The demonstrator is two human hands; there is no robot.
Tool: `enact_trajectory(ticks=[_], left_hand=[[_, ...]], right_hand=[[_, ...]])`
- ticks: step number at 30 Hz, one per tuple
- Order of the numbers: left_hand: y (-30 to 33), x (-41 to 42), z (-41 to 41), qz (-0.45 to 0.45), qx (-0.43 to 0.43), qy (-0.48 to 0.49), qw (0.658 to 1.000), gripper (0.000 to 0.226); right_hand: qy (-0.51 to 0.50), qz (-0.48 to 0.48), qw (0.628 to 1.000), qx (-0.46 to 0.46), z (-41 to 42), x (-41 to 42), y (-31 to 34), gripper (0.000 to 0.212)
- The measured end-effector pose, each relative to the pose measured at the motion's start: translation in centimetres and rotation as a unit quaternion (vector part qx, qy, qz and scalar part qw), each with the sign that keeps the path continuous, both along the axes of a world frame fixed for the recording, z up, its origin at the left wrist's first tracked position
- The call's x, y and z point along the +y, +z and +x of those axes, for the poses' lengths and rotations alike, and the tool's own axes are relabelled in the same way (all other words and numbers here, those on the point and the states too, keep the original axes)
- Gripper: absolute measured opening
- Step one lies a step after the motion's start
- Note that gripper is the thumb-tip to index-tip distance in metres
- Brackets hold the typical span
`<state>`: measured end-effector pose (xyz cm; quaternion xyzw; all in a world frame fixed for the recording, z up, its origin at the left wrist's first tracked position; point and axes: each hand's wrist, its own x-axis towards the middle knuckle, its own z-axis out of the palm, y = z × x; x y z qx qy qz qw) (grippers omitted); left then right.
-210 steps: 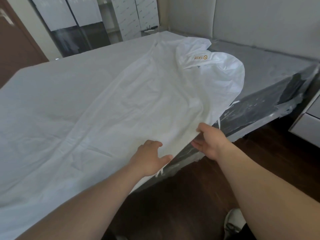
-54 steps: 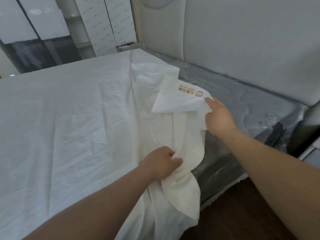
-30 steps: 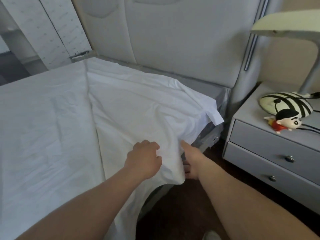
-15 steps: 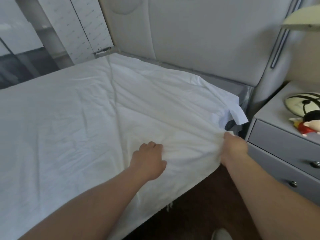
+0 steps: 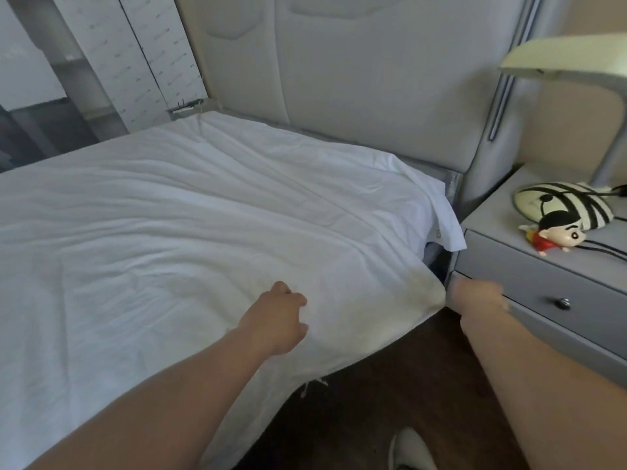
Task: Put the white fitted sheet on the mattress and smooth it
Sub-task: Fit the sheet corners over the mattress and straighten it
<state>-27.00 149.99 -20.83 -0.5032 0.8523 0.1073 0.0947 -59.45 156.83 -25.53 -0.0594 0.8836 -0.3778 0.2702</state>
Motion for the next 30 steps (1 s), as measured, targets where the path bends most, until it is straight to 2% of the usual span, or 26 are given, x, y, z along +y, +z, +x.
enact_trajectory(ticks=[1,3,6,7,10,12,14,17,22,27,30], left_hand=[[0.1,0.1,0.0,0.003,-0.002,-0.004,1.0,0.057],[0.2,0.2,-0.2,-0.001,-0.006,-0.015,1.0,0.054],[0.3,0.1,-0.3,-0.004,-0.006,-0.031,0.999,0.051],[0.1,-0.1,-0.2,-0.003,0.001,-0.035,0.999,0.051],[0.5,-0.4,-0.6,-0.005,0.027,-0.049,0.998,0.05],[1.0,-1.3,-1.1,-0.008,0.048,-0.066,0.997,0.049],[1.6,-2.5,-2.2,-0.015,0.07,-0.077,0.994,0.049],[1.9,-5.0,-4.7,-0.03,0.101,-0.081,0.991,0.049],[0.5,-10.3,-11.9,-0.071,0.093,-0.116,0.986,0.053],[-2.3,-13.8,-17.9,-0.082,0.037,-0.101,0.991,0.07],[-4.2,-15.1,-19.5,-0.152,0.054,-0.107,0.981,0.054]], right_hand=[[-0.011,0.003,1.0,0.024,0.2,0.0,0.2,0.058],[0.017,-0.067,0.997,0.038,1.3,0.0,1.2,0.049],[0.113,-0.148,0.979,-0.081,3.7,0.3,2.3,0.024],[0.124,-0.155,0.977,-0.074,4.4,0.3,2.3,0.019],[0.115,-0.213,0.969,0.048,5.8,-0.1,3.8,0.022],[0.117,-0.233,0.963,0.071,6.1,-0.7,5.2,0.02],[0.136,-0.212,0.963,0.096,5.2,-1.5,6.1,0.018],[0.155,-0.149,0.962,0.169,1.8,-4.0,6.2,0.026],[0.168,-0.043,0.954,0.245,-6.7,-10.4,3.5,0.036],[0.22,0.025,0.943,0.247,-11.7,-15.6,1.2,0.055],[0.23,0.022,0.949,0.215,-12.8,-18.1,-0.1,0.06]])
